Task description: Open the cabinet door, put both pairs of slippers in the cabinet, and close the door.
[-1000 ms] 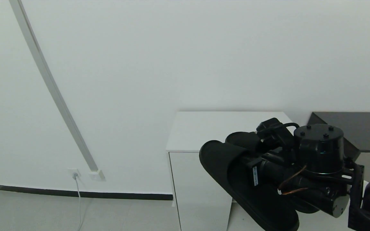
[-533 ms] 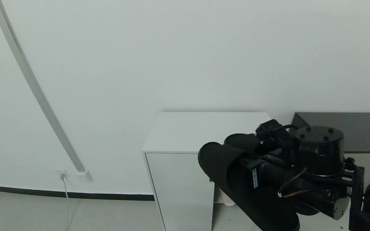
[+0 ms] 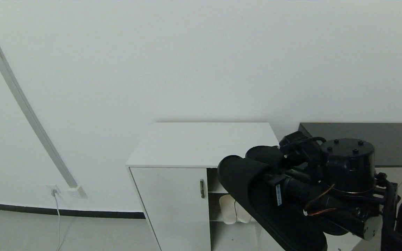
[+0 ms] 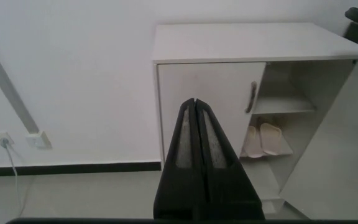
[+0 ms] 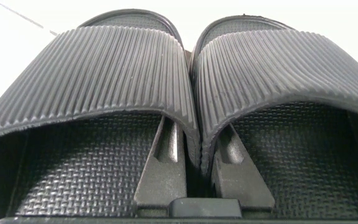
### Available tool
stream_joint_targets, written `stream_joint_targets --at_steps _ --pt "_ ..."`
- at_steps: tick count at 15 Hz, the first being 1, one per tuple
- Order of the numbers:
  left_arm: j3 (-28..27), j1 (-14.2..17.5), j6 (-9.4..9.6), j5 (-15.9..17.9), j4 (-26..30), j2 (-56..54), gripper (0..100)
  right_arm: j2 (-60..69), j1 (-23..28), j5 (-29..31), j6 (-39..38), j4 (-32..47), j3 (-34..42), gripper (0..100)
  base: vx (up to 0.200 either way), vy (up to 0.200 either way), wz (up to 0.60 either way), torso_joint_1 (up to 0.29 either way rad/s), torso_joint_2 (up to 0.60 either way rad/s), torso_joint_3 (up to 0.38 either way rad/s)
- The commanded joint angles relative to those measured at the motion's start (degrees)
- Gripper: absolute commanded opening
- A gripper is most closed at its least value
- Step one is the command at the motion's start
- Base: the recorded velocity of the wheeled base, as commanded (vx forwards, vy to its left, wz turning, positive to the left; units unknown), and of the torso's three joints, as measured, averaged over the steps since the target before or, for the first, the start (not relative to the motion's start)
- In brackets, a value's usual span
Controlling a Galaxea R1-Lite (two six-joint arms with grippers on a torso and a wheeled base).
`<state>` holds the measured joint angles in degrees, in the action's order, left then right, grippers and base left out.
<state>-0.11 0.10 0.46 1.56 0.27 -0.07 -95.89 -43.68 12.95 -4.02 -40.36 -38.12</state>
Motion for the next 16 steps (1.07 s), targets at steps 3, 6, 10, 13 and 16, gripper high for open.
stream_joint_targets --at_steps 3,6,10,13,16 --pt "0.0 0.1 -0.02 0.0 0.0 0.1 0 0.1 -0.1 -0.1 0.1 0.0 0.7 0 0.0 0.0 0.0 0.0 0.0 0.0" --pt "0.0 0.0 -0.02 0.0 0.0 0.1 0 -0.2 -0.2 0.0 1.6 0.0 1.2 0 0.0 0.0 0.0 0.0 0.0 0.0" --pt "0.0 0.0 -0.11 0.0 0.0 0.1 0 -0.3 -0.3 -0.4 1.6 -0.1 1.3 0 0.0 0.0 0.0 0.0 0.0 0.0" --pt "0.0 0.1 -0.02 0.0 0.0 0.1 0 -0.3 -0.4 -0.3 1.6 -0.1 1.6 0 0.0 0.0 0.0 0.0 0.0 0.0" --pt "0.0 0.1 -0.02 0.0 0.0 0.1 0 -0.4 -1.0 -0.6 1.6 -0.7 2.4 0 0.0 0.0 0.0 -0.075 0.18 0.099"
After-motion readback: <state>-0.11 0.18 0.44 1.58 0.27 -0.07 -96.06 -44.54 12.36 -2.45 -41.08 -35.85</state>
